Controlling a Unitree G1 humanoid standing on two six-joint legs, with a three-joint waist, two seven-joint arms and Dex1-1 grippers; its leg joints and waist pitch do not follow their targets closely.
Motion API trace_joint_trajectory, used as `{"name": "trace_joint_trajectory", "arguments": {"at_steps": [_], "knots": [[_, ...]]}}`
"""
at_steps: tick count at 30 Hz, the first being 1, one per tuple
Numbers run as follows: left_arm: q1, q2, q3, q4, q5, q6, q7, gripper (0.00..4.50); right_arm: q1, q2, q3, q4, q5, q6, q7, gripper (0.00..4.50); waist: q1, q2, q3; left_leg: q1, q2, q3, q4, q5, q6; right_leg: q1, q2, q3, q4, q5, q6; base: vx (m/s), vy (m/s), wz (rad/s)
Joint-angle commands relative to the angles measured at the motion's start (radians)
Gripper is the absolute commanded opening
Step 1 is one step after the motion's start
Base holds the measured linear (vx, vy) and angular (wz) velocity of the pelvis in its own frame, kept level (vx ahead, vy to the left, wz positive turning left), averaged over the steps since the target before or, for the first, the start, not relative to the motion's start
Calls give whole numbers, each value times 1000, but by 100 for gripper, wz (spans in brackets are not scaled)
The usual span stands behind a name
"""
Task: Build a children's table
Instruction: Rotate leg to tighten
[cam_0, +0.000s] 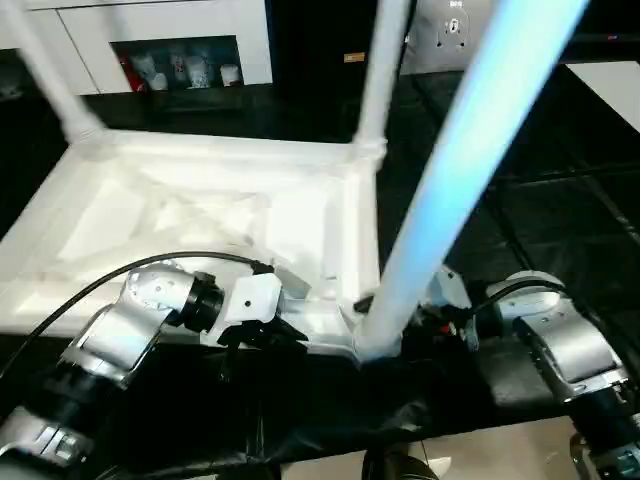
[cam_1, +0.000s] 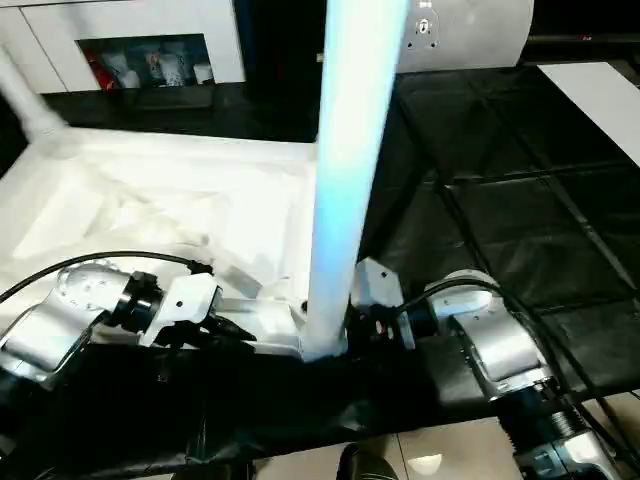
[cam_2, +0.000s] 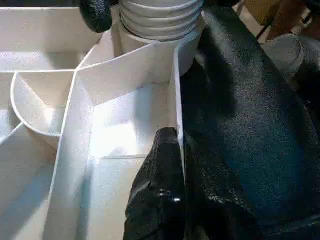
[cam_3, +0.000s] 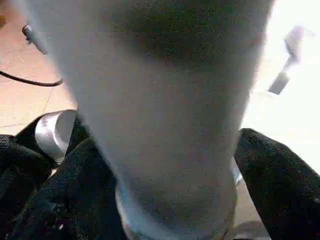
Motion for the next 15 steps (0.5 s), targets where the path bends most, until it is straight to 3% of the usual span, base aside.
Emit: {"name": "trace_joint_trajectory", "arguments": {"at_steps": [1, 10, 15], "knots": [[-20, -6, -44, 13, 12, -48, -51, 0, -7, -3, 7, 8, 22, 6, 31, 360, -7, -10, -69, 24, 58, -21, -59, -136, 105, 46, -79, 48, -57, -151, -253, 0, 0, 0], [-28, -21, -23, 60, -6, -62, -38, 0, 18, -2, 12, -1, 26, 23, 26, 279, -7, -10, -70, 23, 60, -21, -59, -145, 98, 49, -81, 48, -57, -168, -255, 0, 0, 0], [15, -29, 43, -4, -37, 40, 73, 0, 63, 47, -25, -52, 64, 126, -89, 265, -9, -8, -67, 22, 61, -24, -64, -174, 76, 48, -81, 49, -63, -212, -246, 0, 0, 0]]}}
